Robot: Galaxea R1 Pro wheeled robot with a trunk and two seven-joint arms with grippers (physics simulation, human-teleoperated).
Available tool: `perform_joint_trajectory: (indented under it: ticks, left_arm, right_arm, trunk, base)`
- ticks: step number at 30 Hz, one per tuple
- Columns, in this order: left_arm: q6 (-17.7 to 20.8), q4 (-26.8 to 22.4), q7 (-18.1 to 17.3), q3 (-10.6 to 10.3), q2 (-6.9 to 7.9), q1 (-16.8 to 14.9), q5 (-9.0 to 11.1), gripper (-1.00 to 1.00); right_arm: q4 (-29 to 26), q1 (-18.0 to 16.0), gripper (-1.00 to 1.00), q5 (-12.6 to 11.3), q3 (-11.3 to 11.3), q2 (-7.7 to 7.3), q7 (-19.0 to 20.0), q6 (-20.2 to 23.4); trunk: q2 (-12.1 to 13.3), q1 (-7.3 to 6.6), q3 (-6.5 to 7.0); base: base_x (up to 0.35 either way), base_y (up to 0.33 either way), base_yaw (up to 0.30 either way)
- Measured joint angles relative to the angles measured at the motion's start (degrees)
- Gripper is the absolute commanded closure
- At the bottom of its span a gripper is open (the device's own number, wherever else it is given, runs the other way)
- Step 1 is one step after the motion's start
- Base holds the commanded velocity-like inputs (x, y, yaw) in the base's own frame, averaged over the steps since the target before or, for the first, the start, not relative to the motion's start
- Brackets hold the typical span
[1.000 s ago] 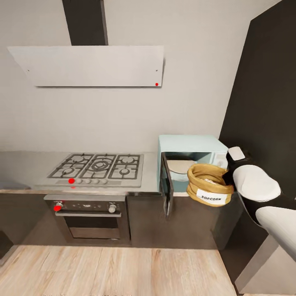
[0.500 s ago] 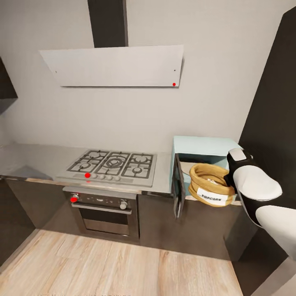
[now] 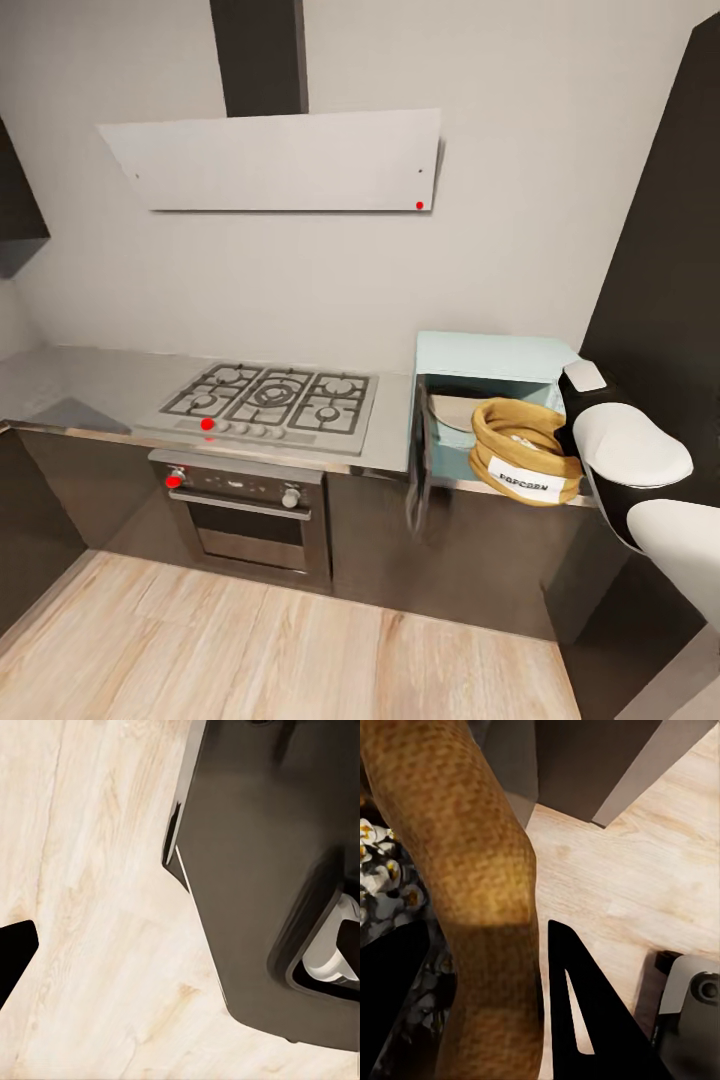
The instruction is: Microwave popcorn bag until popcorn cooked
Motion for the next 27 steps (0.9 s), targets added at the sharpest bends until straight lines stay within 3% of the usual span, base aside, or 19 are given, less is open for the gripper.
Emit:
perform_joint_trajectory:
  ticks: [24,27]
  left_arm:
    - [-0.10,-0.25,0.07,0.09,-0.35,0.00,-0.01,-1.00]
    - [-0.19,-0.91,0.19,0.18,-1.41,0.00,-0.01,-1.00]
  right_arm:
    - [0.08,0.09,1.00,-0.01,-0.46,-0.16,0.17,-0.12]
    - [0.09,0.09,1.00,-0.01,-0.46,-0.16,0.19,-0.10]
  trunk:
    - [0.00,0.00,0.00]
    - [0.00,0.00,0.00]
  base:
    - [0.055,-0.001,0.000]
    - [0.000,0.000,0.000]
